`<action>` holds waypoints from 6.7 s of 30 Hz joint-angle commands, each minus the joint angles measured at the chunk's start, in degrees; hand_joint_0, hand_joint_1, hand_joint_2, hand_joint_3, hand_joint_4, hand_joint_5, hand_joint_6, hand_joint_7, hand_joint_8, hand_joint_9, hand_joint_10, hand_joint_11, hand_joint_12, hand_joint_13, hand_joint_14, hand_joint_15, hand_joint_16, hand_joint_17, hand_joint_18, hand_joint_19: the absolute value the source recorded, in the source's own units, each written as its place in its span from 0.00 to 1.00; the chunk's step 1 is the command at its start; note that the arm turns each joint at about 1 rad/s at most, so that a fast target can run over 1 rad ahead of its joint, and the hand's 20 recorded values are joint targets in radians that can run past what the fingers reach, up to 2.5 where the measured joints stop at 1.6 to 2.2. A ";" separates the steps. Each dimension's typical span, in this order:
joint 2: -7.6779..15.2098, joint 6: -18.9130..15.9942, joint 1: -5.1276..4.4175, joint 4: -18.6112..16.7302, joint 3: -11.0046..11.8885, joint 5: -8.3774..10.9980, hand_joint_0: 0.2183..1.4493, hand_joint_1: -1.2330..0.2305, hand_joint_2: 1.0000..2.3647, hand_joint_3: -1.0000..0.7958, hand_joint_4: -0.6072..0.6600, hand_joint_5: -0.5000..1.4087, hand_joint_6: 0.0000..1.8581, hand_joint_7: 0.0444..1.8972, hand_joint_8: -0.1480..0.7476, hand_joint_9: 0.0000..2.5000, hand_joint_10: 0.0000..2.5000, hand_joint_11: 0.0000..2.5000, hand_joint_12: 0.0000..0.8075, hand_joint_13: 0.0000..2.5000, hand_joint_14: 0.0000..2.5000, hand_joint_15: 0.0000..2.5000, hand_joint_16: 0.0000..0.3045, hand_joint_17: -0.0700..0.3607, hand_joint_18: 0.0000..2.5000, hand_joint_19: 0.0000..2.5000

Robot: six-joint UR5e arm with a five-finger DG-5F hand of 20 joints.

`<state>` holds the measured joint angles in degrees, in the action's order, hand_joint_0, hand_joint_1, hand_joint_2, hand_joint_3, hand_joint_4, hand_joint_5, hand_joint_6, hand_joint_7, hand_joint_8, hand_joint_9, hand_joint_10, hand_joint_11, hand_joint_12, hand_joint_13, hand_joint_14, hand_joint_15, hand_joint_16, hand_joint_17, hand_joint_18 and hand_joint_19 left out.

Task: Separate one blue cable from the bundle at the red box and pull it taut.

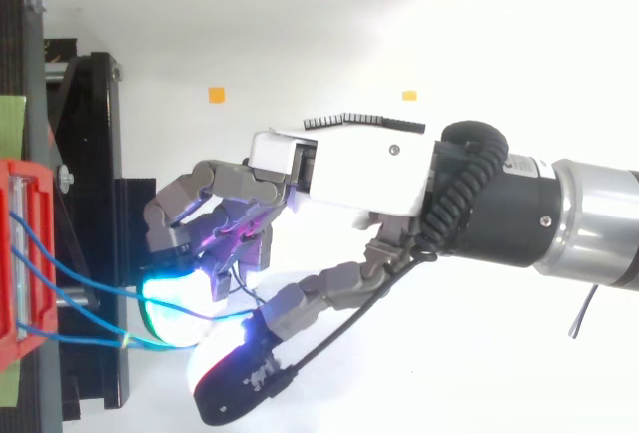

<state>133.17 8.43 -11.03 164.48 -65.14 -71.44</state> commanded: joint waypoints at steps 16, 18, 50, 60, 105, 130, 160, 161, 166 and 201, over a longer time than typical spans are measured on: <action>-0.10 0.00 -0.48 0.14 -0.07 0.51 0.30 0.57 0.00 0.28 0.69 0.17 0.44 0.56 0.61 0.41 0.01 0.33 0.49 0.37 0.01 0.24 0.17 0.44 0.41 0.28; -0.10 0.00 -0.57 0.14 -0.07 0.51 0.32 0.55 0.00 0.28 0.69 0.17 0.44 0.57 0.61 0.41 0.01 0.33 0.49 0.37 0.01 0.24 0.17 0.43 0.41 0.29; -0.01 -1.05 -0.83 -0.04 -0.51 3.06 0.39 0.28 0.01 0.37 0.58 0.15 0.48 0.56 0.60 0.38 0.01 0.35 0.49 0.35 0.01 0.23 0.17 0.44 0.39 0.27; -0.01 -0.87 -1.10 -1.62 -3.24 2.80 0.45 0.31 0.00 0.28 0.52 0.15 0.48 0.54 0.59 0.40 0.00 0.38 0.48 0.36 0.01 0.23 0.17 0.43 0.40 0.26; -11.44 -0.87 -2.59 -0.04 -14.31 10.97 0.48 0.32 0.00 0.28 0.44 0.14 0.48 0.52 0.56 0.42 0.00 0.50 0.46 0.39 0.01 0.26 0.16 0.41 0.40 0.24; -10.12 3.26 -3.12 -6.28 -16.24 11.76 0.49 0.32 0.00 0.28 0.43 0.15 0.48 0.52 0.53 0.38 0.14 0.55 0.38 0.42 0.01 0.42 0.13 0.36 0.39 0.23; -10.12 3.70 -3.56 -10.14 -16.95 14.05 0.49 0.31 0.00 0.28 0.45 0.15 0.48 0.51 0.52 0.33 0.49 0.52 0.41 0.37 0.65 0.60 0.11 0.33 0.52 0.57; -10.12 3.70 -3.56 -10.14 -17.03 14.05 0.49 0.32 0.00 0.28 0.45 0.15 0.48 0.51 0.52 0.33 0.49 0.52 0.41 0.37 0.65 0.60 0.11 0.33 0.52 0.58; -10.12 3.34 -3.56 -10.32 -17.03 13.70 0.49 0.31 0.00 0.28 0.44 0.15 0.48 0.52 0.51 0.32 0.51 0.52 0.41 0.37 0.69 0.59 0.11 0.33 0.52 0.59; -10.12 3.17 -3.91 -7.59 -17.03 13.61 0.49 0.31 0.00 0.28 0.44 0.15 0.49 0.51 0.52 0.26 0.97 0.56 0.43 0.29 1.00 0.57 0.10 0.33 0.58 0.68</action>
<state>123.05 11.63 -14.94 156.88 -82.11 -57.82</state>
